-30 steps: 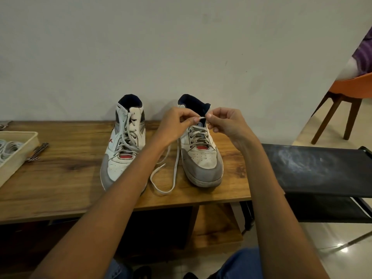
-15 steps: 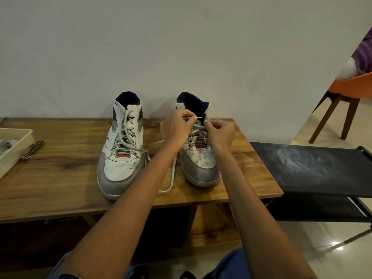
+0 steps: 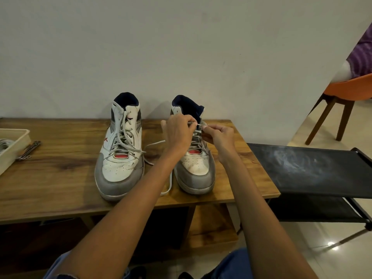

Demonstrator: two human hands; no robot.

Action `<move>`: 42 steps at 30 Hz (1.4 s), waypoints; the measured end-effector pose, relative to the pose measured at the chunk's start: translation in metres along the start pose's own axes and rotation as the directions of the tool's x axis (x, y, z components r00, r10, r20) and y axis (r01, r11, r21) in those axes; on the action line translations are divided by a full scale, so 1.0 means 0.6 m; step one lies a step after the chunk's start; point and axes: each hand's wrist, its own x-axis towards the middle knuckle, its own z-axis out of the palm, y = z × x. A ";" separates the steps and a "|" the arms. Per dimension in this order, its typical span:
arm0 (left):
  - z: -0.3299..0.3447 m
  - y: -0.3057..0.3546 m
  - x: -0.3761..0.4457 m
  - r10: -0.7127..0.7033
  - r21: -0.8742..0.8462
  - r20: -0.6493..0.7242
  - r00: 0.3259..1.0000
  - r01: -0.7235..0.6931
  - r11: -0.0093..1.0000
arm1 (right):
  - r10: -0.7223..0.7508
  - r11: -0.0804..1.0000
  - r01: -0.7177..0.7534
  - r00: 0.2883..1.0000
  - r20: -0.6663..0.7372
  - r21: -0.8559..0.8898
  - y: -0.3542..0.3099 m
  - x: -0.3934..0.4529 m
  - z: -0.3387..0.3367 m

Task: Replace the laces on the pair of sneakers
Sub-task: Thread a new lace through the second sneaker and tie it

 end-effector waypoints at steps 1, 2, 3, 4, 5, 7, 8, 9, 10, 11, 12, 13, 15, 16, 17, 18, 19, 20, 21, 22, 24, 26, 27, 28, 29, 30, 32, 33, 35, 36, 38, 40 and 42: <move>0.001 -0.001 -0.001 0.003 0.005 0.005 1.000 -0.003 1.000 | -0.002 1.000 0.002 1.000 0.013 -0.010 -0.001 0.000 -0.001; 0.002 -0.001 -0.002 0.003 0.008 0.010 1.000 -0.004 1.000 | -0.001 1.000 0.001 1.000 0.023 -0.014 -0.002 0.000 -0.002; 0.003 -0.001 -0.002 0.003 0.007 0.016 1.000 -0.003 1.000 | 0.001 1.000 -0.001 1.000 0.028 -0.011 -0.003 -0.001 -0.002; 0.002 -0.002 -0.003 0.004 0.006 0.021 1.000 -0.004 1.000 | 0.004 1.000 -0.003 1.000 0.030 -0.008 -0.003 -0.001 -0.002; 0.001 -0.002 -0.002 0.005 0.008 0.022 1.000 -0.005 1.000 | 0.005 1.000 -0.005 1.000 0.031 -0.006 -0.004 -0.001 -0.002; -0.004 0.001 -0.002 0.013 0.036 0.016 1.000 -0.014 0.999 | 0.007 1.000 -0.007 0.999 0.033 -0.015 -0.004 0.001 -0.004; -0.006 0.002 -0.002 0.023 0.059 0.016 1.000 -0.024 0.998 | 0.007 1.000 -0.007 0.999 0.033 -0.020 -0.004 0.002 -0.004; -0.006 0.003 -0.002 0.033 0.079 0.019 0.999 -0.034 0.996 | 0.007 1.000 -0.007 0.999 0.032 -0.021 -0.004 0.003 -0.005; -0.006 0.003 -0.002 0.036 0.088 0.024 0.999 -0.038 0.995 | 0.006 1.000 -0.006 0.999 0.032 -0.022 -0.004 0.003 -0.005; -0.006 0.003 -0.002 0.034 0.089 0.027 0.999 -0.036 0.995 | 0.004 1.000 -0.003 0.999 0.033 -0.023 -0.003 0.003 -0.005; -0.006 0.003 -0.002 0.032 0.088 0.031 0.999 -0.034 0.996 | 0.000 1.000 0.000 0.999 0.035 -0.026 -0.003 0.003 -0.004; -0.006 0.003 -0.002 0.034 0.093 0.036 0.999 -0.037 0.995 | -0.003 1.000 0.004 0.999 0.037 -0.029 -0.004 0.002 -0.004; -0.005 0.003 -0.003 0.051 0.123 0.039 0.998 -0.055 0.991 | -0.010 0.999 0.011 0.999 0.039 -0.034 -0.004 0.002 -0.004; -0.005 0.003 -0.004 0.054 0.130 0.036 0.998 -0.059 0.990 | -0.011 0.999 0.013 0.999 0.041 -0.036 -0.004 0.003 -0.004; -0.004 0.004 -0.005 0.051 0.121 0.034 0.998 -0.055 0.991 | -0.012 0.999 0.014 0.999 0.045 -0.039 -0.003 0.003 -0.004; -0.004 0.004 -0.006 0.042 0.097 0.037 0.998 -0.045 0.994 | -0.014 0.999 0.016 0.999 0.049 -0.041 -0.003 0.004 -0.004; -0.002 0.005 -0.008 0.034 0.078 0.040 0.999 -0.037 0.996 | -0.016 0.999 0.018 0.998 0.055 -0.044 -0.002 0.004 -0.004; -0.001 0.006 -0.011 0.038 0.078 0.041 0.998 -0.041 0.996 | -0.019 0.999 0.022 0.998 0.062 -0.050 -0.002 0.005 -0.004; 0.001 0.007 -0.014 0.050 0.095 0.043 0.998 -0.054 0.994 | -0.025 0.998 0.030 0.997 0.072 -0.058 -0.001 0.005 -0.005; 0.001 0.007 -0.015 0.063 0.113 0.043 0.997 -0.067 0.991 | -0.032 0.997 0.038 0.996 0.088 -0.066 -0.001 0.006 -0.007; 0.000 0.007 -0.016 0.066 0.112 0.042 0.997 -0.070 0.991 | -0.037 0.997 0.047 0.989 0.143 -0.066 0.002 0.009 -0.013; 0.000 0.004 -0.015 0.054 0.083 0.041 0.998 -0.058 0.995 | -0.025 0.999 0.032 0.981 0.194 -0.032 0.005 0.010 -0.018; 0.002 0.002 -0.014 0.049 0.066 0.048 0.998 -0.052 0.996 | -0.015 1.000 0.017 0.978 0.208 -0.007 0.006 0.010 -0.020; 0.002 0.001 -0.012 0.047 0.055 0.058 0.997 -0.050 0.997 | -0.002 1.000 -0.003 0.976 0.218 0.022 0.007 0.010 -0.022; 0.005 -0.002 -0.010 0.044 0.040 0.069 0.997 -0.047 0.998 | 0.014 0.998 -0.026 0.974 0.224 0.051 0.007 0.010 -0.022; 0.005 -0.002 -0.008 0.039 0.014 0.075 0.996 -0.040 0.999 | 0.031 0.996 -0.049 0.973 0.229 0.074 0.008 0.010 -0.023; -0.001 -0.002 0.001 0.004 -0.116 0.083 0.997 0.006 0.993 | 0.054 0.995 -0.071 0.974 0.222 0.068 0.009 0.010 -0.022; -0.007 -0.003 0.006 -0.024 -0.219 0.079 0.997 0.041 0.975 | 0.061 0.997 -0.071 0.977 0.206 0.042 0.011 0.010 -0.020; -0.020 -0.008 0.015 -0.080 -0.371 0.057 0.995 0.095 0.924 | 0.069 0.998 -0.070 0.984 0.162 0.002 0.014 0.010 -0.013; -0.024 -0.012 0.019 -0.090 -0.398 0.039 0.995 0.098 0.912 | 0.066 0.998 -0.067 0.987 0.146 0.002 0.014 0.010 -0.010; -0.031 -0.018 0.024 -0.072 -0.403 0.018 0.997 0.073 0.912 | 0.059 0.998 -0.061 0.988 0.140 0.003 0.015 0.011 -0.004; -0.033 -0.022 0.023 -0.030 -0.342 0.002 1.000 0.029 0.939 | 0.058 0.998 -0.056 0.988 0.140 -0.021 0.014 0.013 -0.005; -0.035 -0.030 0.020 0.035 -0.180 -0.034 0.999 -0.040 0.983 | 0.055 0.996 -0.049 0.995 0.083 -0.070 0.010 0.017 -0.013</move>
